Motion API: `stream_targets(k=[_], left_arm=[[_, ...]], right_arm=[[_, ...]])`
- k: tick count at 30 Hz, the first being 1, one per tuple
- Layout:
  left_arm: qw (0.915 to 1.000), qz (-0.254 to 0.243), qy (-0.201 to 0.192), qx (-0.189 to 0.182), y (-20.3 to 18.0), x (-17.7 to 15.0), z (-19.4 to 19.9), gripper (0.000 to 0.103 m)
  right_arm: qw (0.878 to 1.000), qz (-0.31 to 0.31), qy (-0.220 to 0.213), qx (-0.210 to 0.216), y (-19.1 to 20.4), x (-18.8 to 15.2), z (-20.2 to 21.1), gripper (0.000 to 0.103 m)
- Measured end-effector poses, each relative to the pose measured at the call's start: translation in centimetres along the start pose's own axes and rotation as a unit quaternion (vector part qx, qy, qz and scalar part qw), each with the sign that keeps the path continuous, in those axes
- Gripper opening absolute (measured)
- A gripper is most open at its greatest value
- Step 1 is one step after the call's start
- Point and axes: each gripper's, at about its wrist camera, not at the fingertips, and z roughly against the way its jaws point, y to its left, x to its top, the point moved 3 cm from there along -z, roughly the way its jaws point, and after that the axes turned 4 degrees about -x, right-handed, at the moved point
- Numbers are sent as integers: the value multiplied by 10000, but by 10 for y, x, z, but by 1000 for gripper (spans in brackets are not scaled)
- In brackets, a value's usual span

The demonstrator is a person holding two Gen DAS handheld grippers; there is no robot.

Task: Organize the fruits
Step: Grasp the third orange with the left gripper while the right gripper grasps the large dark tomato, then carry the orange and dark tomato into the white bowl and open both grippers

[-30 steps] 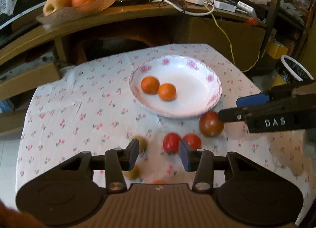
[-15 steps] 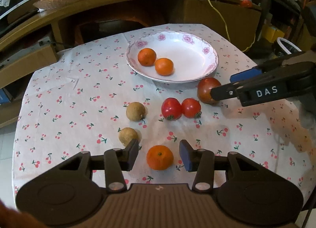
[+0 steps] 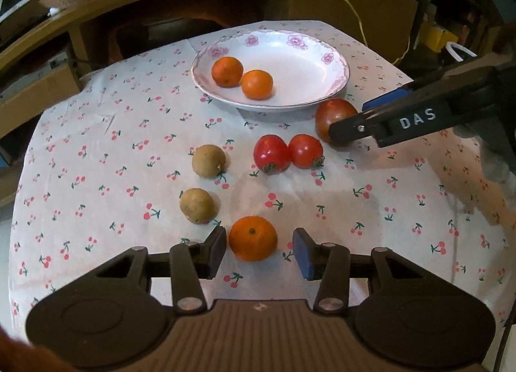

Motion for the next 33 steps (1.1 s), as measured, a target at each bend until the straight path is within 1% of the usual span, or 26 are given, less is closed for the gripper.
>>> stream_targets(k=[4,10,12,14,15,17,19,22,26,29,31,33], left_arm=[[9999,-113,-74,15,-3,1,1,44],[9998,-148,-91,2,-5,2,1,44],[9998,-162,-56,39,-5,1,0,44],[9999,-108,-34,10,-3,1,-2,44],[10000,-79,-34,-3,-2,1,-2,44],[10000,-62,-57,32,-1,1,-1,43],[10000,-11,-69,-8,-1,1,0,37],[9998,48,-119,-146,-3,2,4,37],[9996,-47,-94,-256,-8,-1,9,37],[9997,-125,-21,-225,-11,-5,8,37],[9997,-145,11,-188,-12,-7,7,37],[9997,-189,27,-152,-14,-6,6,37]], right_arm=[[10000,2,20,-1,1,1,-5,59],[10000,55,70,-19,3,3,-14,57],[9999,57,87,-55,3,4,-17,53],[9999,63,84,16,5,5,-16,41],[9999,31,90,47,6,6,-16,41],[9999,74,115,-26,9,6,-15,41],[9997,162,143,-74,12,4,-14,41],[9996,207,214,-30,16,0,-8,41],[9993,207,295,-27,16,-14,7,41],[9993,239,279,-48,16,-25,18,41],[9991,262,331,-63,16,-32,18,41],[9989,353,287,-80,17,-35,18,41]])
